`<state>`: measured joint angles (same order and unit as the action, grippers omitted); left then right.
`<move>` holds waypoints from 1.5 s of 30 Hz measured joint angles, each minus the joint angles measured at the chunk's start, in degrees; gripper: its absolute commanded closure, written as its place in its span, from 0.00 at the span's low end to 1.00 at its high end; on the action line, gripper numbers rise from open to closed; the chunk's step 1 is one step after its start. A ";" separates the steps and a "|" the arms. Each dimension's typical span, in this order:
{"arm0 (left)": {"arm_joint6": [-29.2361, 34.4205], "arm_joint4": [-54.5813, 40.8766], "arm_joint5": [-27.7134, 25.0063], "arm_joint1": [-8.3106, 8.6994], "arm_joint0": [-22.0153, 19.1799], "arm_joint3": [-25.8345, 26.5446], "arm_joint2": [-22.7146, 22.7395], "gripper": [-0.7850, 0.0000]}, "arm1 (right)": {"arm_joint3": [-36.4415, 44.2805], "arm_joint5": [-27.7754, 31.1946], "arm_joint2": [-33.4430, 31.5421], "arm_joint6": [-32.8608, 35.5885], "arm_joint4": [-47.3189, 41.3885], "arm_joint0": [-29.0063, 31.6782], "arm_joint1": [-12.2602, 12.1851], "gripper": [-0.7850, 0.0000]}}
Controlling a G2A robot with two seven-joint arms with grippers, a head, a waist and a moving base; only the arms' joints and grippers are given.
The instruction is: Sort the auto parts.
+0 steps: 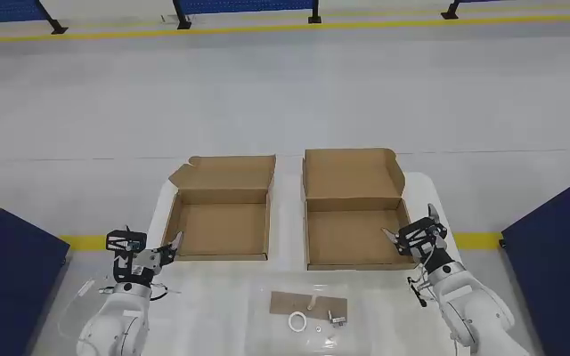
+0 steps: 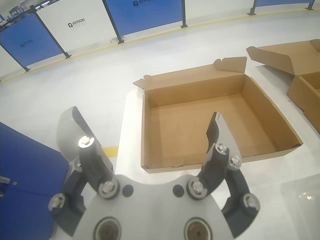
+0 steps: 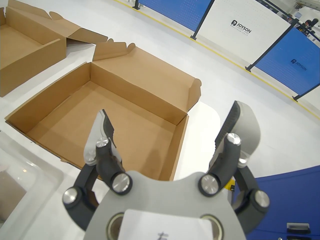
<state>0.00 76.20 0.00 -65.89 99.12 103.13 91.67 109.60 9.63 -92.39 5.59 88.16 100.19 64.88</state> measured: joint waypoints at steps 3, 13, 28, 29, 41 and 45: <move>0.00 0.00 0.00 0.00 0.00 0.00 0.00 0.00 | 0.86 3.26 0.44 0.43 1.09 -0.24 -0.17 0.00; 0.00 0.00 0.00 0.00 0.00 0.00 0.00 0.00 | 7.00 27.53 -1.13 17.90 -3.57 -0.47 -1.52 0.00; 0.00 0.00 0.00 0.00 0.00 0.00 0.00 0.00 | 11.02 36.94 0.25 25.62 -3.53 -2.50 -2.45 0.00; 0.00 0.00 0.00 0.00 0.00 0.00 0.00 0.00 | 11.50 37.96 0.69 27.23 -3.84 -2.95 -2.54 0.00; 0.00 0.00 0.00 0.00 0.00 0.00 0.00 0.00 | 12.51 43.72 2.84 33.48 -4.26 -4.66 -2.91 0.00; 0.00 0.00 0.00 0.00 0.00 0.00 0.00 0.00 | 14.82 46.86 4.63 36.56 -2.88 -4.70 -3.27 0.00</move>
<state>0.00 76.20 0.00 -65.89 99.12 103.13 91.67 124.42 56.49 -87.77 42.15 85.28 95.49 61.60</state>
